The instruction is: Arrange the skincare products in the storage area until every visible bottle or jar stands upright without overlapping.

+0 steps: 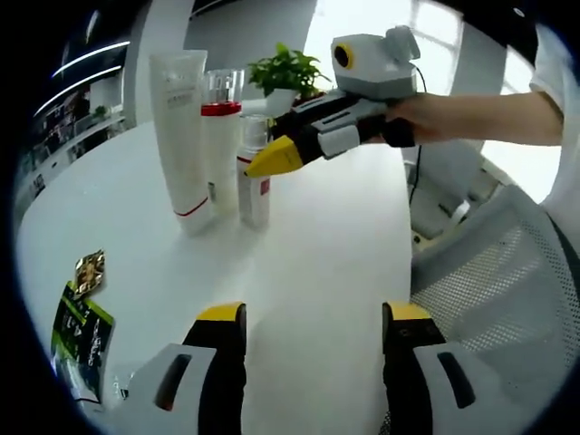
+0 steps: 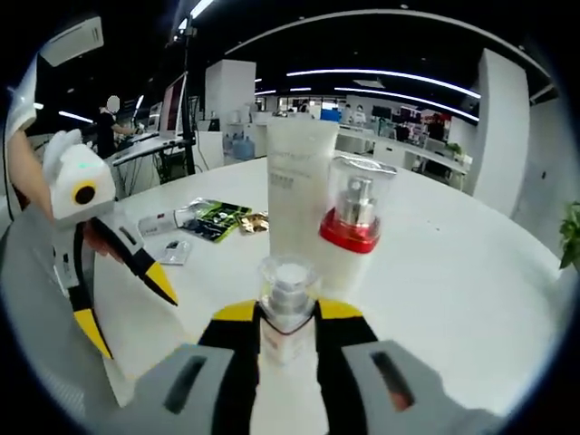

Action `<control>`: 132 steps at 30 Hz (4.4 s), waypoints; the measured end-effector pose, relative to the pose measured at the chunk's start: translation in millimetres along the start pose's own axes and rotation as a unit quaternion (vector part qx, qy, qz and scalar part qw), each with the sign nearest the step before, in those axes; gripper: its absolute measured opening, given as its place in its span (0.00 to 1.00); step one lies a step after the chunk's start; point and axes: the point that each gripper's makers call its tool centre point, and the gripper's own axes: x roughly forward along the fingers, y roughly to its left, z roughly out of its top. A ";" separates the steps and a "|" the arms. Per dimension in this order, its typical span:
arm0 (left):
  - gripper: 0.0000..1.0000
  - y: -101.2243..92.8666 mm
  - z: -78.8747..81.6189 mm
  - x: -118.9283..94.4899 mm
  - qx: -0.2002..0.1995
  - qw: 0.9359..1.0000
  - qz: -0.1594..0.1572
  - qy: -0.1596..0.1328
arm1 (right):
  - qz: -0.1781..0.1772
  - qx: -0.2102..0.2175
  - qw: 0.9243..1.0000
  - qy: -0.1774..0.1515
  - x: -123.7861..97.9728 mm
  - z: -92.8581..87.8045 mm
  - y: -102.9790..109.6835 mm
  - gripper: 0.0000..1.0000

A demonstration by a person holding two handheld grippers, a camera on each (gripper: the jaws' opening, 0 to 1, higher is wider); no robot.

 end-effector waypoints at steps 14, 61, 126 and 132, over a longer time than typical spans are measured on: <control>0.57 -1.0 0.6 -0.3 0.000 1.000 -0.002 -0.001 | 0.014 -0.006 1.000 0.006 3.8 -2.3 -4.6 0.23; 0.71 -4.0 -18.5 -36.9 -0.040 0.999 0.031 0.003 | -0.003 0.066 0.997 0.030 -30.1 -30.6 36.9 0.53; 0.97 -5.6 -39.8 -147.4 -0.130 0.979 0.154 -0.036 | -0.001 0.131 0.991 -0.020 -93.1 15.4 132.8 0.94; 0.97 -4.8 -44.0 -152.9 -0.130 0.977 0.163 -0.032 | -0.005 0.128 0.992 -0.017 -91.5 10.7 139.1 0.95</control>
